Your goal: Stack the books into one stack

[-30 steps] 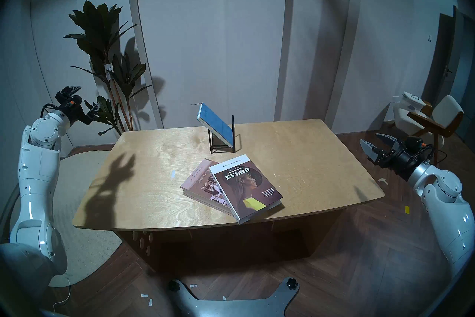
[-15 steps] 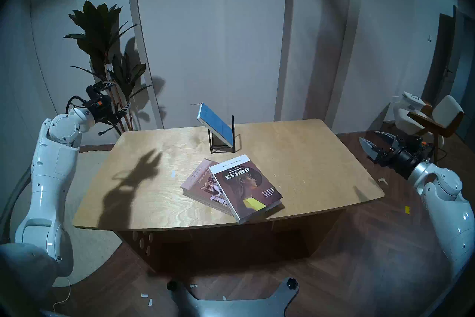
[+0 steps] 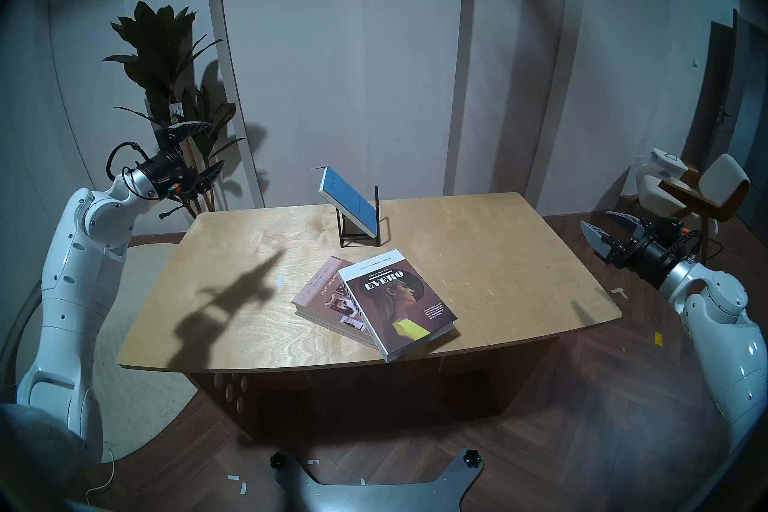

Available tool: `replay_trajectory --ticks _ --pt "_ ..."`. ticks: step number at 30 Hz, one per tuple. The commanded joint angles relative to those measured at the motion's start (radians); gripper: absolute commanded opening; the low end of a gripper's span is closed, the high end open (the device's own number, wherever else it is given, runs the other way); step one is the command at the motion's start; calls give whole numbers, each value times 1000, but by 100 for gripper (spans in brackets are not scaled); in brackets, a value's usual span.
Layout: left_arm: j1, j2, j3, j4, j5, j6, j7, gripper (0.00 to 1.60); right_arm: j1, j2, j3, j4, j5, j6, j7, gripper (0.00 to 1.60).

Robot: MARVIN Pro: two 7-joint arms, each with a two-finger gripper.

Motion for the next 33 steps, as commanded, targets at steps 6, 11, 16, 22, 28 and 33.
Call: replay_trajectory --ticks 6,11,16,22,28,33 --pt "-16 -67 11 36 215 -65 202 160 11 4 10 -6 -6 -12 -7 160" --pt "-80 -71 63 112 248 -84 261 160 11 4 9 -7 -6 -12 -8 160" --pt "-122 -61 90 172 266 -116 276 160 11 4 9 -7 -6 -11 -9 160" --pt "-154 -22 95 226 288 -167 301 160 12 4 9 -7 -7 -11 -9 160" --pt "-193 -3 106 325 332 -212 357 160 12 4 9 -7 -7 -11 -10 160" --pt "-237 -3 101 413 339 -234 384 160 12 4 9 -7 -7 -11 -10 160"
